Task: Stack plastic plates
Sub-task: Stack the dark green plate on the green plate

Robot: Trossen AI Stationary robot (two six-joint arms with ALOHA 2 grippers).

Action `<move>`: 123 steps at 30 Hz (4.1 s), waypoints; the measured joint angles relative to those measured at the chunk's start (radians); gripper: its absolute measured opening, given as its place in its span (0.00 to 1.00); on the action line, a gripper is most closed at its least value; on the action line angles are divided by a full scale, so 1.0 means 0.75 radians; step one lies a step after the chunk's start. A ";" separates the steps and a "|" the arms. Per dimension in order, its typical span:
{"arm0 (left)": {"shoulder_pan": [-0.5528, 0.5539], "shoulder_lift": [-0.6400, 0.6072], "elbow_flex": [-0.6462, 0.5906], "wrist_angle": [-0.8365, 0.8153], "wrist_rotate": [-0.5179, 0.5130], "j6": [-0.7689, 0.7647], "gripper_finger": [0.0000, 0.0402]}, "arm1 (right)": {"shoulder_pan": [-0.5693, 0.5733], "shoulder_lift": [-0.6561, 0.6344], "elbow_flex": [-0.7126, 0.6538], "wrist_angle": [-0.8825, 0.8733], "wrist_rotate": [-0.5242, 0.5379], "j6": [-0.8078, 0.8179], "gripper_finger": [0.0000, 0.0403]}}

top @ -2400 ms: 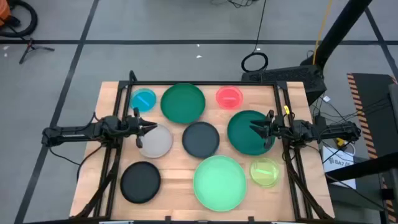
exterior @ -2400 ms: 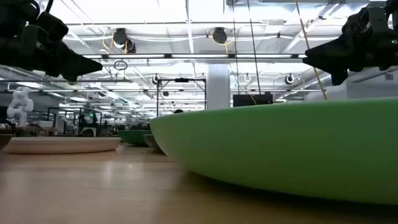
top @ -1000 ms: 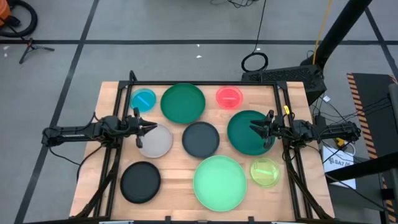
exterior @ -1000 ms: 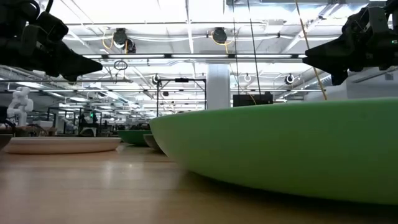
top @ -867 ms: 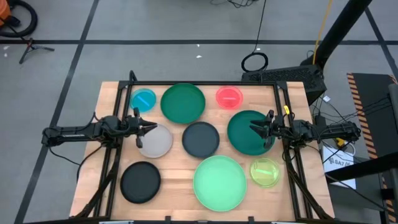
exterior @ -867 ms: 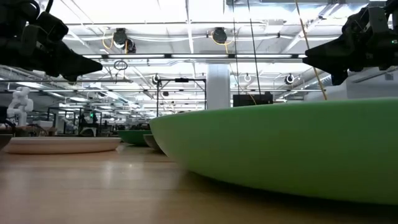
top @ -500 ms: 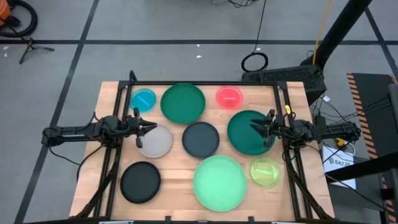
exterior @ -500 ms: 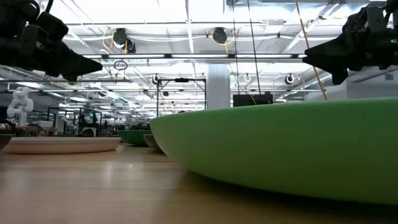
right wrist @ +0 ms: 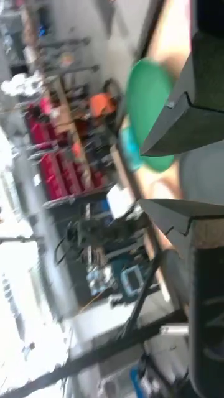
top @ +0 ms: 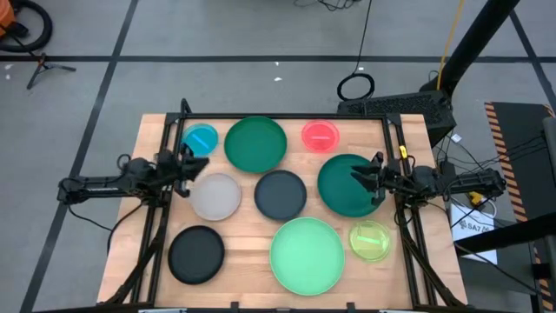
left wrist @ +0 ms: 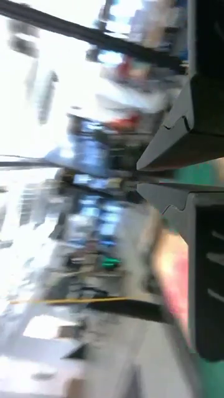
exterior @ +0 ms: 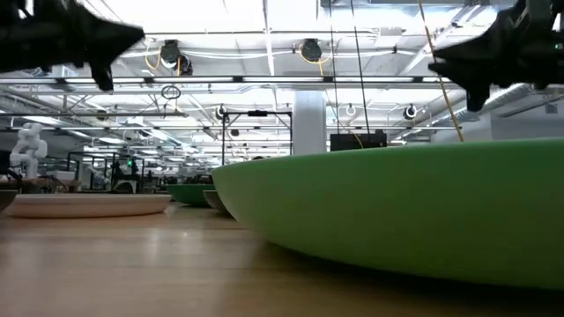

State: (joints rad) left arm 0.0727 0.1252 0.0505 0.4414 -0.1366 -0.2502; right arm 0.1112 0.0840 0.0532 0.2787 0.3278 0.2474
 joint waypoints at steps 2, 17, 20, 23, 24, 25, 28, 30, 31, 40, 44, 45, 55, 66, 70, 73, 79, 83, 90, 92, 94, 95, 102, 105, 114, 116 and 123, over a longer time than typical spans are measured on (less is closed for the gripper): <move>0.001 -0.001 0.000 0.121 -0.014 -0.058 0.13 | 0.000 0.053 0.001 0.103 -0.021 -0.052 0.29; 0.000 -0.001 0.000 0.070 -0.008 0.141 0.13 | -0.002 0.684 0.684 -0.519 0.235 0.024 0.29; -0.005 -0.001 0.000 0.047 0.008 0.114 0.13 | -0.002 0.781 0.813 -0.600 0.299 0.037 0.29; -0.014 -0.001 -0.001 0.038 0.009 0.087 0.13 | -0.002 0.845 0.906 -0.596 0.297 0.023 0.29; -0.017 -0.001 -0.001 0.047 0.009 0.085 0.13 | -0.002 0.862 0.932 -0.596 0.296 0.023 0.29; -0.022 -0.001 -0.001 0.055 0.009 0.076 0.13 | -0.002 0.880 0.962 -0.606 0.284 0.034 0.29; -0.031 -0.001 -0.001 0.087 0.008 0.039 0.13 | -0.002 0.937 1.043 -0.653 0.106 0.045 0.29; -0.032 -0.001 -0.001 0.120 0.008 0.037 0.13 | -0.001 0.990 1.087 -0.658 0.021 0.072 0.29; -0.032 -0.001 -0.001 0.135 0.008 0.047 0.13 | -0.001 1.019 1.107 -0.660 -0.001 0.090 0.29; 0.011 -0.001 0.074 0.190 -0.057 0.305 0.13 | -0.058 1.343 1.368 -1.181 -0.043 0.392 0.29; 0.033 -0.001 0.185 0.051 -0.076 0.454 0.13 | -0.078 1.477 1.442 -1.524 -0.290 0.516 0.29; 0.036 -0.001 0.217 0.006 -0.077 0.484 0.13 | -0.078 1.508 1.442 -1.583 -0.359 0.521 0.29; 0.042 -0.001 0.404 -0.420 -0.078 0.496 0.13 | 0.037 1.811 1.442 -1.738 -0.516 0.361 0.29; 0.042 -0.001 0.409 -0.450 -0.077 0.488 0.13 | 0.074 2.024 1.441 -1.664 -0.425 0.445 0.29; 0.042 -0.001 0.409 -0.447 -0.076 0.492 0.13 | 0.074 2.078 1.441 -1.640 -0.371 0.492 0.29; 0.042 -0.001 0.409 -0.444 -0.076 0.491 0.13 | 0.072 2.118 1.441 -1.615 -0.361 0.507 0.29; 0.042 -0.001 0.409 -0.446 -0.075 0.471 0.13 | 0.069 2.203 1.440 -1.612 -0.259 0.598 0.29; 0.042 -0.001 0.409 -0.445 -0.075 0.469 0.13 | 0.063 2.248 1.440 -1.600 -0.255 0.602 0.26; 0.042 -0.001 0.409 -0.445 -0.075 0.444 0.13 | 0.052 2.268 1.440 -1.600 -0.249 0.603 0.06; 0.042 -0.001 0.409 -0.445 -0.075 0.442 0.13 | 0.052 2.258 1.440 -1.618 -0.239 0.598 0.03; 0.042 -0.001 0.409 -0.446 -0.075 0.435 0.13 | 0.052 2.253 1.446 -1.640 -0.240 0.604 0.03; 0.042 -0.001 0.409 -0.446 -0.075 0.432 0.13 | 0.052 2.252 1.451 -1.669 -0.242 0.610 0.03; 0.042 -0.001 0.409 -0.446 -0.075 0.425 0.13 | 0.054 2.250 1.554 -1.911 -0.258 0.572 0.01; 0.042 -0.001 0.409 -0.446 -0.075 0.425 0.13 | 0.054 2.251 1.621 -2.007 -0.263 0.536 0.01; 0.042 -0.001 0.409 -0.446 -0.075 0.426 0.13 | 0.038 2.250 1.888 -2.306 -0.060 0.361 0.01; 0.042 -0.001 0.409 -0.445 -0.075 0.426 0.13 | 0.022 2.250 1.949 -2.323 -0.002 0.302 0.01; 0.042 -0.001 0.409 -0.445 -0.075 0.432 0.13 | -0.096 2.250 2.112 -2.226 0.130 0.034 0.01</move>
State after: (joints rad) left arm 0.1043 0.1242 0.3573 0.1078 -0.1928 0.0739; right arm 0.0393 1.7718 1.6374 -1.3904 0.4253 0.2726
